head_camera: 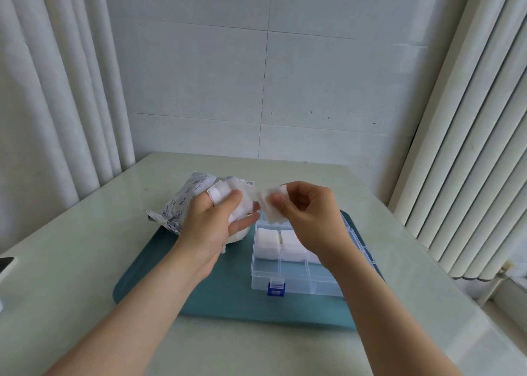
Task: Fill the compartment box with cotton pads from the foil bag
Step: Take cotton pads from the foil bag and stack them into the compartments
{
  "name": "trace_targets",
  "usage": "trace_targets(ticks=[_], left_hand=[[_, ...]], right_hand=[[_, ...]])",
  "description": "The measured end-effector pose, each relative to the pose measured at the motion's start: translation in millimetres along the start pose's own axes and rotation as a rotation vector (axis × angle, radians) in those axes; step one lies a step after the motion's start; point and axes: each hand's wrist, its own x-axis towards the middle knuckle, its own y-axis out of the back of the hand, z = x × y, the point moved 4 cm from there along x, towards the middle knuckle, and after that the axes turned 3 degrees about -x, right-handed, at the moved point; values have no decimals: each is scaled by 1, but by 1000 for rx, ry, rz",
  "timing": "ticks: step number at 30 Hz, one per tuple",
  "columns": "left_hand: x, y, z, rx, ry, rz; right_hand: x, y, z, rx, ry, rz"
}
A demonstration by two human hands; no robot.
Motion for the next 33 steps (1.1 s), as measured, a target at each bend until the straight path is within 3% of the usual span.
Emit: trace_targets(ticks=[5,12,20,33], left_hand=[[2,5,2,59,-42,58],[-2,-7,-1,122,-112,-87],[-1,-5,-2,147,-103,-88],[0,-1,-4,160,-49,-109]], right_hand=[[-1,2,-2,236,-62,-27],[-3,-1,-6,213,-47,12],[-4,-4,-6,173,-51,60],[-4,-12,-9,-283,232,-86]])
